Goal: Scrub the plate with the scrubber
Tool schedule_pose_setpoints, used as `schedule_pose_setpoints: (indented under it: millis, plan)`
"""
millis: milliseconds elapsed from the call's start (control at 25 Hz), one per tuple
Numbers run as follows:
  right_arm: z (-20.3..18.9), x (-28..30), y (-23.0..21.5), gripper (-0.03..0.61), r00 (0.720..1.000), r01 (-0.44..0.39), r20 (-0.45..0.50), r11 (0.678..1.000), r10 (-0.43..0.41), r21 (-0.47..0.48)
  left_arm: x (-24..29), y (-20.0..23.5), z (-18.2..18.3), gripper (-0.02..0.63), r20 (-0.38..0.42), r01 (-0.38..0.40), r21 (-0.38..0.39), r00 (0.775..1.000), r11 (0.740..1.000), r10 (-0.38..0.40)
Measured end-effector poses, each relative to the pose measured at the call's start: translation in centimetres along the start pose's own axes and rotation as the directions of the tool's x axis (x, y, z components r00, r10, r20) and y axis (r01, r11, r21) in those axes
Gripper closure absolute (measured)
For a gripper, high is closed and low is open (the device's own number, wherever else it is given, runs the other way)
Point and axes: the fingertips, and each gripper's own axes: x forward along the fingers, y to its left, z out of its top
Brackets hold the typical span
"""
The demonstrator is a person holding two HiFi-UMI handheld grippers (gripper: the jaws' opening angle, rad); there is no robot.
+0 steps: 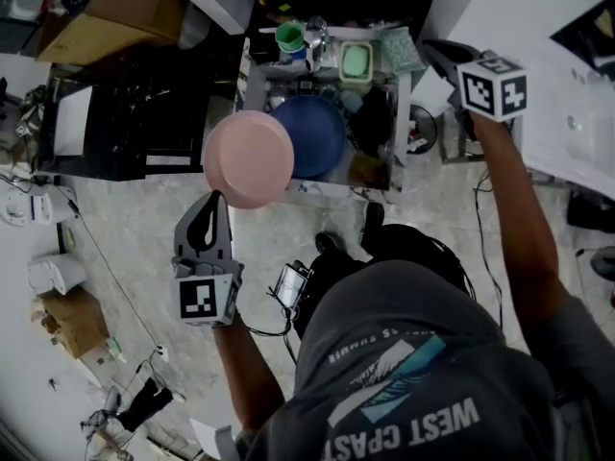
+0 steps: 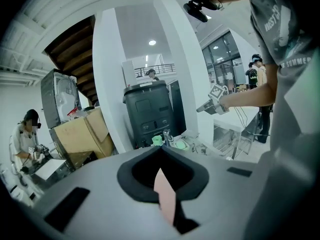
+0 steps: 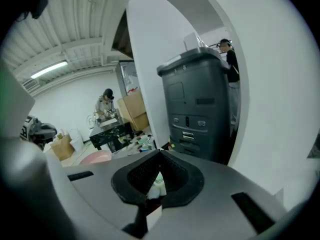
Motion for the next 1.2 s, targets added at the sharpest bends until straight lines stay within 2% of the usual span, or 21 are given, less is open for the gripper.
schedule_pose_setpoints:
  millis: [160,280,440,560,760,920,1080,1200]
  plan:
    - [3.4,-3.0,6.4,0.549,0.993,-0.075,0.084,0.992,0.084,-0.101,-2.7,0.6,1.7,0.612,0.047,-0.017,-0.005,0.999,1.0,0.017]
    - [5.3,-5.5,12.7,0.549,0.975,-0.156,0.13,0.973,0.179,-0.169,-5.5,0.9,2.9,0.612,0.096,-0.026,-0.013,0.995,1.0,0.027]
    - [7.4,-9.3,22.3,0.549,0.937,-0.252,0.165,0.921,0.309,-0.296,-9.7,1.2,4.4,0.611,0.174,-0.034,-0.001,0.984,0.999,0.033]
    - [7.8,-12.6,29.2,0.549,0.916,-0.274,0.169,0.877,0.363,-0.395,-13.3,1.3,5.0,0.612,0.229,-0.033,0.004,0.973,0.999,0.031]
    - [6.8,-17.8,38.9,0.549,0.901,-0.264,0.172,0.818,0.399,-0.511,-19.2,0.5,5.1,0.612,0.313,0.005,-0.028,0.95,1.0,0.004]
    - [4.6,-21.4,45.7,0.549,0.881,-0.284,0.17,0.782,0.441,-0.555,-23.7,-1.6,4.6,0.612,0.363,0.051,-0.022,0.931,0.998,-0.04]
    - [0.8,-24.2,50.8,0.549,0.869,-0.328,0.128,0.749,0.479,-0.576,-27.4,-4.6,3.6,0.612,0.391,0.1,0.009,0.916,0.995,-0.096]
    - [-1.9,-25.9,53.4,0.551,0.874,-0.337,0.089,0.73,0.477,-0.595,-29.6,-6.5,2.4,0.612,0.386,0.129,0.035,0.913,0.991,-0.132]
